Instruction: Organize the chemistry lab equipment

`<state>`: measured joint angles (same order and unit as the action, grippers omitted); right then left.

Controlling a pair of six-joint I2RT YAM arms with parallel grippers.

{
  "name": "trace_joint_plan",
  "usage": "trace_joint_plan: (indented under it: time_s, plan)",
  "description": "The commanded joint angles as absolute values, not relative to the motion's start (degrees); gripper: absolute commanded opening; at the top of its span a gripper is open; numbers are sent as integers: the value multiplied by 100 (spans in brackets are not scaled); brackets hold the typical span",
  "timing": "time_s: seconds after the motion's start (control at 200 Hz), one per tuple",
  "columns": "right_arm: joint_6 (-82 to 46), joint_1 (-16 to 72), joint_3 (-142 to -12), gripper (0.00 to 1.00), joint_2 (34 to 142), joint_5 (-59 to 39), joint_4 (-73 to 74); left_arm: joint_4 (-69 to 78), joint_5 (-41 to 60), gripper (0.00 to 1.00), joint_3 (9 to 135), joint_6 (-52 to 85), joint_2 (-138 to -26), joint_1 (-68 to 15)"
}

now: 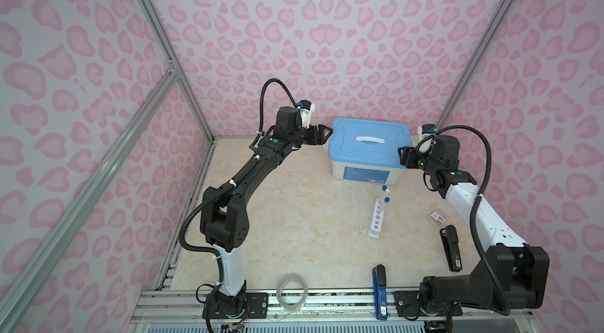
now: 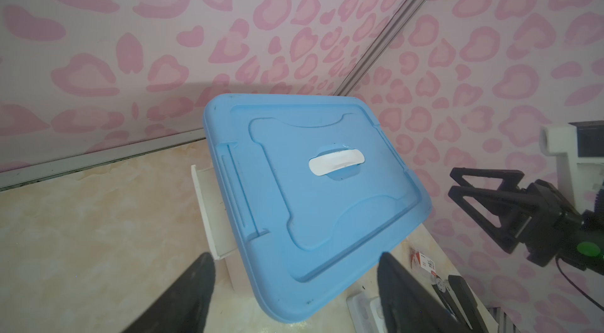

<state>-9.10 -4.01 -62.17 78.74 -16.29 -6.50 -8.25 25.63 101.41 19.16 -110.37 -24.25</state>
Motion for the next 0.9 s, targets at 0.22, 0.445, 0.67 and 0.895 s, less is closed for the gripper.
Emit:
trace_joint_plan:
  time_s: [0.22,0.445,0.67,0.895]
  plan:
    - [-2277,-1059,-5820,76,8319,-3046,686,-875,2389,80,10555,1466,-11205,-2809]
    - [-2864,-1450,-5585,85,8652,-3868,1615,-888,2180,80,10631,1313,-11435,-3107]
    - [-2935,-1459,-5414,87,8780,-3799,1981,-1195,1847,79,11010,1186,-11906,-3345]
    - [-3125,-1520,-5268,87,9024,-3846,2467,-1564,1584,79,11374,977,-12243,-3524]
